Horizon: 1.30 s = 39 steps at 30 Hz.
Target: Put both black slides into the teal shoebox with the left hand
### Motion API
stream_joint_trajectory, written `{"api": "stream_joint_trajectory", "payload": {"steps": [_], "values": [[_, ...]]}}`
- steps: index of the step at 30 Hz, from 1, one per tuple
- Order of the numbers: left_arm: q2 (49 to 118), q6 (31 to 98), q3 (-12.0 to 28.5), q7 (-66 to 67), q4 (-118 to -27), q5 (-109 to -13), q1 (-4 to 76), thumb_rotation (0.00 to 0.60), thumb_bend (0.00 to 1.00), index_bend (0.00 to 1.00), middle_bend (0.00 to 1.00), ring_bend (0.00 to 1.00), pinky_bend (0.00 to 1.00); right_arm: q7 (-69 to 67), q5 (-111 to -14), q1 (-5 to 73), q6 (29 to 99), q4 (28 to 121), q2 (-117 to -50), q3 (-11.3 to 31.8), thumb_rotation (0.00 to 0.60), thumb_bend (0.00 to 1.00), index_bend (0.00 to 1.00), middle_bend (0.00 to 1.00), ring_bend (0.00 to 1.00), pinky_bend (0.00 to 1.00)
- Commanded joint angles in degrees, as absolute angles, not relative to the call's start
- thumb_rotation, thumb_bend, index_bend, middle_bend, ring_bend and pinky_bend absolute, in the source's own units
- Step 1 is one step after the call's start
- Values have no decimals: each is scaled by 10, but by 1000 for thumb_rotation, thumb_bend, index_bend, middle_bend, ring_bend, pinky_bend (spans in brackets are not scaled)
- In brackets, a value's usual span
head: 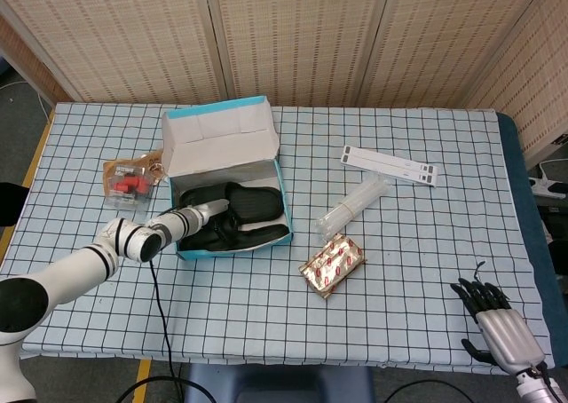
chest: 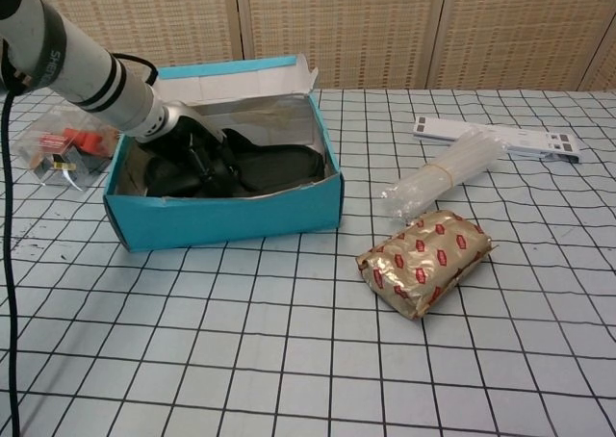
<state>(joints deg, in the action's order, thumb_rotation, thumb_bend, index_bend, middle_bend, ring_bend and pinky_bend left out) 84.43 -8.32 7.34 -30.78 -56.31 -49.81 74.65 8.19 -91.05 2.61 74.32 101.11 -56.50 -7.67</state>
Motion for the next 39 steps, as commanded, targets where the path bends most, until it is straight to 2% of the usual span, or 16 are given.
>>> {"api": "stream_joint_trajectory", "payload": {"steps": [1,4,6,8,9,11,12,15,19,27,33,39], "values": [[841,-57,85,-304,-582,-503,735,600,914,412,572,547,506,81,-911,26,744,1011,-565,-76,600,207,0,0,0,0],[831,-27,110,-295,-608,-505,713,600,768,186,387,412,465,80,-912,26,745,1012,-564,-77,600,206,0,0,0,0],[821,-17,133,-287,-630,-509,695,600,670,78,260,311,462,79,-913,25,746,1012,-563,-77,600,207,0,0,0,0],[810,-21,156,-278,-650,-514,679,600,606,19,128,196,445,79,-916,24,747,1012,-563,-78,600,207,0,0,0,0],[804,-31,171,-274,-659,-515,670,600,574,1,50,104,395,79,-917,24,748,1013,-563,-79,600,207,0,0,0,0],[794,-57,211,-258,-675,-516,646,600,536,0,1,17,298,80,-919,23,750,1013,-563,-80,600,207,0,0,0,0],[792,-68,237,-243,-680,-517,630,600,512,0,0,0,250,81,-921,22,751,1013,-563,-80,600,207,0,0,0,0],[796,-87,283,-206,-681,-521,597,600,457,0,0,0,191,83,-924,21,754,1014,-564,-82,600,207,0,0,0,0],[808,-131,337,-153,-668,-515,565,600,437,0,0,0,113,85,-927,18,758,1016,-564,-82,600,206,0,0,0,0],[810,-176,430,-65,-677,-486,514,600,440,0,0,0,71,85,-928,18,759,1015,-565,-82,600,207,0,0,0,0],[798,-160,498,-3,-723,-472,456,600,447,0,0,0,60,83,-932,17,761,1015,-563,-83,600,207,0,0,0,0],[769,-122,563,78,-835,-489,339,600,446,0,0,0,58,80,-941,15,770,1012,-565,-83,600,206,0,0,0,0]]}}
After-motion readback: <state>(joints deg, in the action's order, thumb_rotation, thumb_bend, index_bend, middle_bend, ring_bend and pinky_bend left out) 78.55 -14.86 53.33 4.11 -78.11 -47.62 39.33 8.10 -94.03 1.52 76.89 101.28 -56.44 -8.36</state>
